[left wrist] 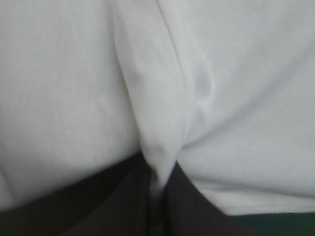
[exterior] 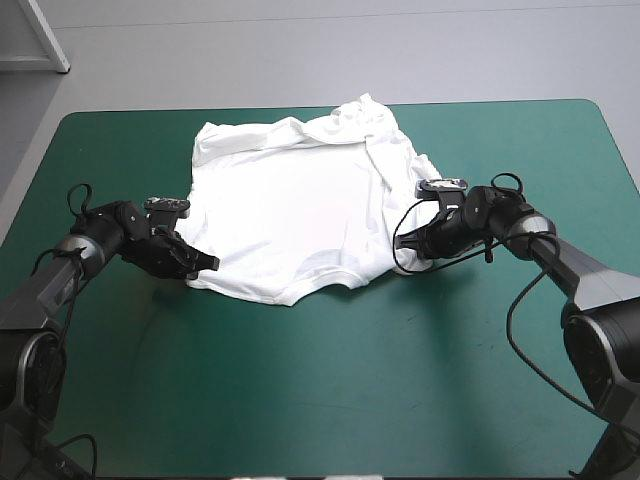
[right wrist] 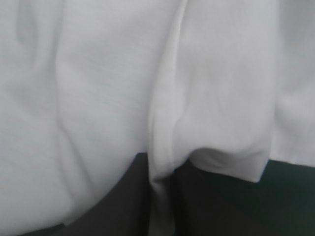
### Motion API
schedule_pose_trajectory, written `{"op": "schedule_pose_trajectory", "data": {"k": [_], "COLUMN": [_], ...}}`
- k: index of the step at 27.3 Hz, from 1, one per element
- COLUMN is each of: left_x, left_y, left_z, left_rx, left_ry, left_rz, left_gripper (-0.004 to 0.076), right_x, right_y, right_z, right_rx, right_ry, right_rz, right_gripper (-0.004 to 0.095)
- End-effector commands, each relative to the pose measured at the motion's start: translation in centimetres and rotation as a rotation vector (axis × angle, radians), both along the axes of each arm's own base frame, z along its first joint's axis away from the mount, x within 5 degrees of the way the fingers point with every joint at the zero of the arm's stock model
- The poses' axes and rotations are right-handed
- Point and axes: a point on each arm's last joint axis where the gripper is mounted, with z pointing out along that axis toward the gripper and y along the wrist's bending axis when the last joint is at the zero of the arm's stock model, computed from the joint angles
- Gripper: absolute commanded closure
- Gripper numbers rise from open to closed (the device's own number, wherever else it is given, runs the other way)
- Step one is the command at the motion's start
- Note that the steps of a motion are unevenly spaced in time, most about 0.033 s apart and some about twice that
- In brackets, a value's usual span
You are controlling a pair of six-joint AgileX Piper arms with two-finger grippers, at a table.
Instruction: Fold the cloth
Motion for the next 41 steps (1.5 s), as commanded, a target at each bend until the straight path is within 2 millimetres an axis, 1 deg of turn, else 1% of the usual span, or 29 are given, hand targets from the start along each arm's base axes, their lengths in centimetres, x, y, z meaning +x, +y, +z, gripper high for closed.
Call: {"op": "schedule_pose_trajectory", "data": {"k": [1,3,4,5,7,8,11,12,13,14,17,18,21,25,28,29,30,33,36,41], "left_x": [0.2,0.5,0.6,0.7,0.8,0.8,0.5,0.1,-0.2,-0.5,-2.2,-2.7,-5.1,-8.4,-10.8,-11.3,-12.5,-14.5,-16.7,-21.2], "left_y": [-0.1,-0.1,-0.1,-0.1,-0.2,-0.2,-0.2,-0.2,-0.2,-0.3,-0.3,-0.3,-0.2,0.1,0.5,0.7,0.9,1.2,1.5,1.6], "left_z": [2.7,4.6,6.1,7.8,13.1,14.8,19.5,21.5,23.3,25.1,30.4,31.8,36.4,40.6,43.1,43.5,44.5,46.0,47.4,49.1], "left_rx": [-0.015,-0.015,-0.016,-0.020,-0.028,-0.030,-0.035,-0.037,-0.038,-0.039,-0.041,-0.041,-0.037,0.003,0.054,0.075,0.103,0.149,0.179,0.207], "left_ry": [-0.112,-0.175,-0.223,-0.275,-0.422,-0.471,-0.599,-0.647,-0.689,-0.736,-0.889,-0.936,-1.104,-1.279,-1.391,-1.413,-1.465,-1.561,-1.647,-1.789], "left_rz": [0.018,0.016,0.015,0.017,0.011,0.009,0.002,-0.005,-0.012,-0.018,-0.031,-0.031,-0.033,-0.024,-0.008,-0.002,0.010,0.034,0.057,0.070], "left_gripper": [0.0705,0.0705,0.0705,0.0705,0.0705,0.0705,0.0705,0.0705,0.0705,0.0705,0.0705,0.0705,0.0705,0.0705,0.0705,0.0705,0.0705,0.0705,0.0705,0.0705], "right_x": [-0.3,0.0,0.2,0.3,0.2,0.1,-0.4,-0.7,-1.0,-1.3,-2.6,-3.1,-5.0,-7.9,-10.1,-11.0,-11.8,-14.4,-17.1,-21.9], "right_y": [0.5,0.5,0.6,0.6,0.6,0.6,0.5,0.4,0.3,0.2,-0.1,-0.2,-0.7,-1.7,-2.4,-2.6,-2.9,-3.6,-4.3,-5.6], "right_z": [1.5,4.1,6.0,8.2,14.0,15.5,20.8,22.3,24.2,25.5,30.0,31.1,35.3,39.7,42.2,43.1,43.9,45.9,47.5,49.5], "right_rx": [0.027,0.048,0.063,0.080,0.125,0.137,0.177,0.188,0.200,0.211,0.239,0.247,0.282,0.295,0.299,0.299,0.295,0.299,0.299,0.292], "right_ry": [-0.046,-0.132,-0.186,-0.247,-0.412,-0.454,-0.610,-0.651,-0.709,-0.750,-0.872,-0.905,-1.039,-1.211,-1.317,-1.360,-1.406,-1.519,-1.618,-1.770], "right_rz": [0.011,0.009,0.010,0.011,0.014,0.014,0.017,0.018,0.020,0.021,0.030,0.033,0.034,0.034,0.029,0.029,0.034,0.038,0.044,0.048], "right_gripper": [0.0923,0.0925,0.0925,0.0925,0.0925,0.0925,0.0925,0.0925,0.0925,0.0925,0.0925,0.0925,0.0925,0.0925,0.0925,0.0925,0.0925,0.0925,0.0925,0.0925]}}
